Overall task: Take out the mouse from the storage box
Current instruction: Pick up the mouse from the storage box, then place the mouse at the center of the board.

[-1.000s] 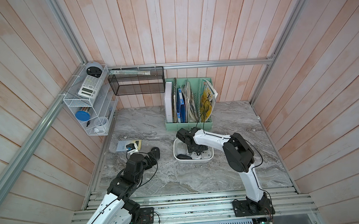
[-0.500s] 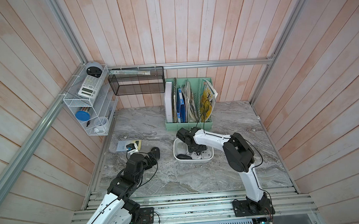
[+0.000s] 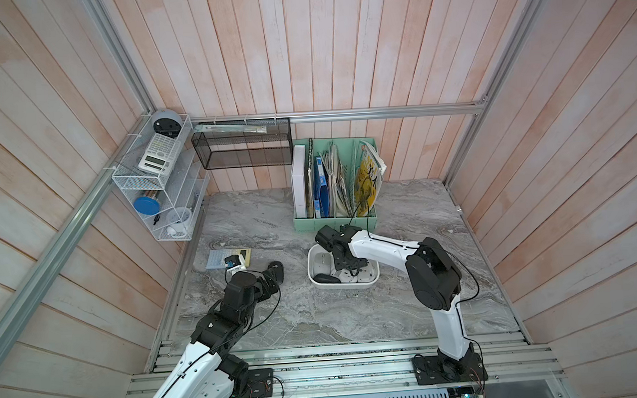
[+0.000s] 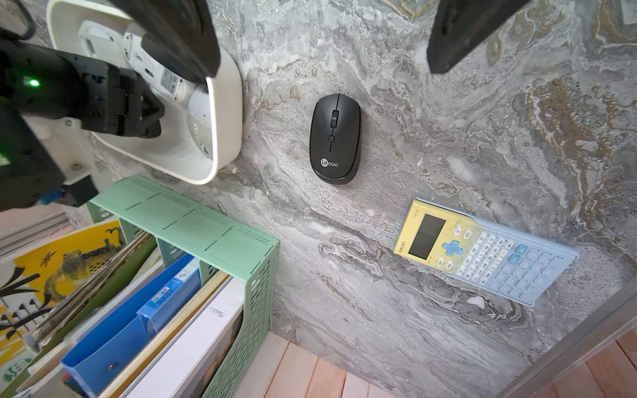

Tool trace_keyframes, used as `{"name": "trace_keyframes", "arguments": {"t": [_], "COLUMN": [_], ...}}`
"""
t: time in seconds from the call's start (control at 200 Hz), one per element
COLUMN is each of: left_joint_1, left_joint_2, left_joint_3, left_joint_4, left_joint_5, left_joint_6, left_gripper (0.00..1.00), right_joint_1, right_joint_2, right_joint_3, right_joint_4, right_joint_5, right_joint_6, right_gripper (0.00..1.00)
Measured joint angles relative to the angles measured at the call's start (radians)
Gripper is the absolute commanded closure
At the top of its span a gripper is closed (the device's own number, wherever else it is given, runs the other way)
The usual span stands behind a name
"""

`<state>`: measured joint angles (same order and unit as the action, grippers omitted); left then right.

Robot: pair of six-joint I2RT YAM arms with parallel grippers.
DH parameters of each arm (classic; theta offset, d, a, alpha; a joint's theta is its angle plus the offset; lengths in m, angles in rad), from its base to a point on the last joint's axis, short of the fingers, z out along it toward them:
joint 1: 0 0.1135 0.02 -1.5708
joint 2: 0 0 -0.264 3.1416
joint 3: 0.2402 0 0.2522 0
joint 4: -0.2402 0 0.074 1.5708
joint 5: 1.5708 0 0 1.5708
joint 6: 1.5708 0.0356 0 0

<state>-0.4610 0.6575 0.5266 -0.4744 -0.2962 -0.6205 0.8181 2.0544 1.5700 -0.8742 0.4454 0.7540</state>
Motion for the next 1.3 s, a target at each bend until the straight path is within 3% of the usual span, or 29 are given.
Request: {"name": "trace_keyframes", "arguments": {"t": [0.42,1.3], "left_joint_1": [0.0,0.0], "left_joint_2": [-0.031,-0.236], "left_joint_3": [-0.006,-0.022], "left_joint_4": [-0.001,-0.073], "left_joint_5": [-0.016,-0.191], "left_joint_6": [0.0,-0.012], "left_gripper": [0.0,0.0], "right_joint_1": [0.028,0.334], "right_joint_2": [-0.18,-0.345], "right_joint_3": [-0.124,-0.292], "right_joint_4": [0.068,0.267], "right_joint_5": [-0.011,-0.003], "right_joint_6": [-0.043,-0.122], "right_gripper": [0.39,0.4]}}
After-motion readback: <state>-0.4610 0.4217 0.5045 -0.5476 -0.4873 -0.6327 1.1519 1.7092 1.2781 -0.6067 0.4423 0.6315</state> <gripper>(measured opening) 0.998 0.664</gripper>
